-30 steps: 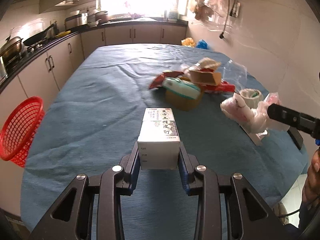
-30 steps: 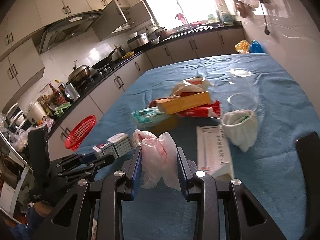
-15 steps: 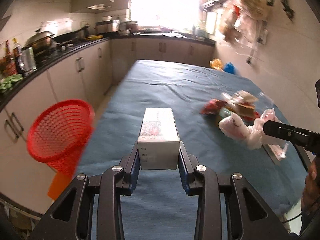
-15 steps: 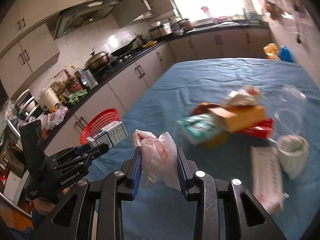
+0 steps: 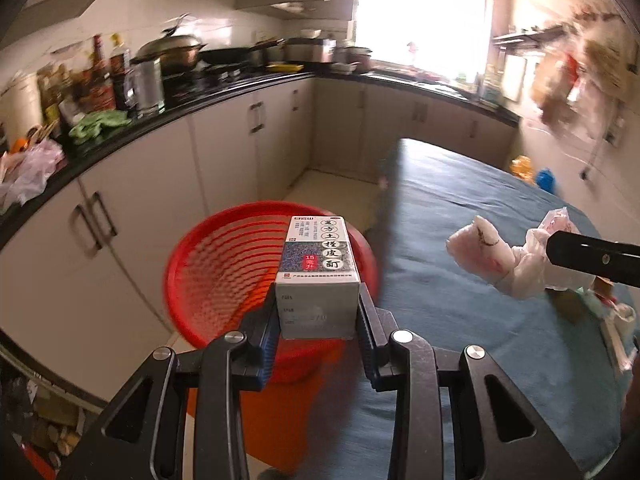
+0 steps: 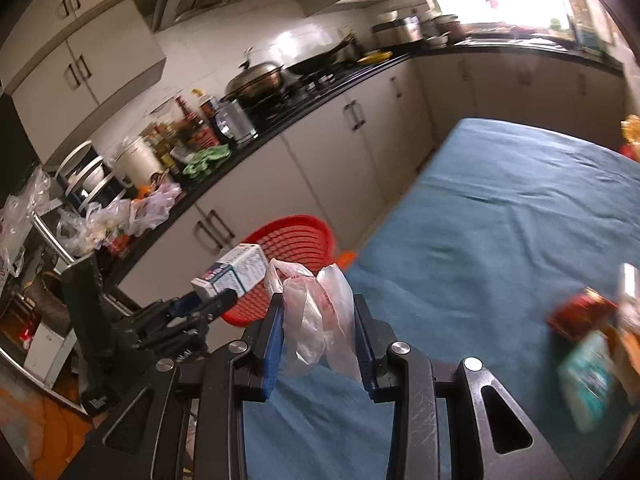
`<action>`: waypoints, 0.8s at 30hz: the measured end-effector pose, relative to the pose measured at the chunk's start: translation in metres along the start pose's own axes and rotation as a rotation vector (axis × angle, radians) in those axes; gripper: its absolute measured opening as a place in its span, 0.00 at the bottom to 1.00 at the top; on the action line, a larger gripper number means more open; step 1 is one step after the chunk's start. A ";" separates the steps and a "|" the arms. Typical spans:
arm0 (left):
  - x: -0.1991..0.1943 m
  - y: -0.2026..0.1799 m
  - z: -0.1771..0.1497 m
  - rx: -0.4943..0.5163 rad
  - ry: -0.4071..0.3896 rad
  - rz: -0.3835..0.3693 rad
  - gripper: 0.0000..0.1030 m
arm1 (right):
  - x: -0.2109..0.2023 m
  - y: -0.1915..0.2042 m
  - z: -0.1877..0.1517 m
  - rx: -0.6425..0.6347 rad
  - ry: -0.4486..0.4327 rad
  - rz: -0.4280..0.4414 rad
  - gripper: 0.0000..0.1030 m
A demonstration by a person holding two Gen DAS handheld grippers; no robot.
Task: Collect trash
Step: 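Carry the box and bag with both tools over the red basket, then open both tools to drop the box and bag into the red basket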
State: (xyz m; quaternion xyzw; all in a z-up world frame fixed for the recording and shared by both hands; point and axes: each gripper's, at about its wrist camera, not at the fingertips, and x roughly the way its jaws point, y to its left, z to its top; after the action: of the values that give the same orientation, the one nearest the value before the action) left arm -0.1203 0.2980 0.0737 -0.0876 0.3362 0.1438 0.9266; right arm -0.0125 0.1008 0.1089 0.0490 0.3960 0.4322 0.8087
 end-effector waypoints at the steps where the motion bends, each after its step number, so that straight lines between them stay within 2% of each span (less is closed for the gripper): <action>1: 0.006 0.007 0.001 -0.008 0.008 0.006 0.32 | 0.012 0.005 0.005 -0.006 0.010 0.004 0.34; 6: 0.031 0.034 0.003 -0.048 0.048 0.036 0.32 | 0.074 0.025 0.021 -0.023 0.057 0.017 0.34; 13: 0.055 0.054 0.003 -0.092 0.073 0.045 0.32 | 0.132 0.030 0.026 -0.013 0.111 -0.004 0.36; 14: 0.057 0.056 0.003 -0.093 0.072 0.046 0.32 | 0.134 0.030 0.027 -0.009 0.111 -0.003 0.37; 16: 0.059 0.058 0.002 -0.091 0.072 0.044 0.34 | 0.139 0.031 0.029 -0.005 0.109 -0.006 0.47; 17: 0.059 0.058 0.002 -0.090 0.071 0.044 0.39 | 0.139 0.031 0.030 -0.005 0.106 -0.010 0.53; 18: 0.059 0.058 0.002 -0.091 0.068 0.046 0.44 | 0.137 0.031 0.031 -0.007 0.097 -0.015 0.55; 19: 0.057 0.059 0.002 -0.093 0.063 0.050 0.46 | 0.135 0.032 0.032 -0.011 0.091 -0.019 0.55; 24: 0.045 0.051 0.000 -0.094 0.047 0.030 0.47 | 0.114 0.029 0.031 -0.023 0.063 -0.026 0.55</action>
State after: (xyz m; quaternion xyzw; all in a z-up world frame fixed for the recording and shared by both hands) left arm -0.1039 0.3556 0.0410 -0.1294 0.3521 0.1714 0.9110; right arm 0.0251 0.2112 0.0743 0.0210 0.4171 0.4276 0.8017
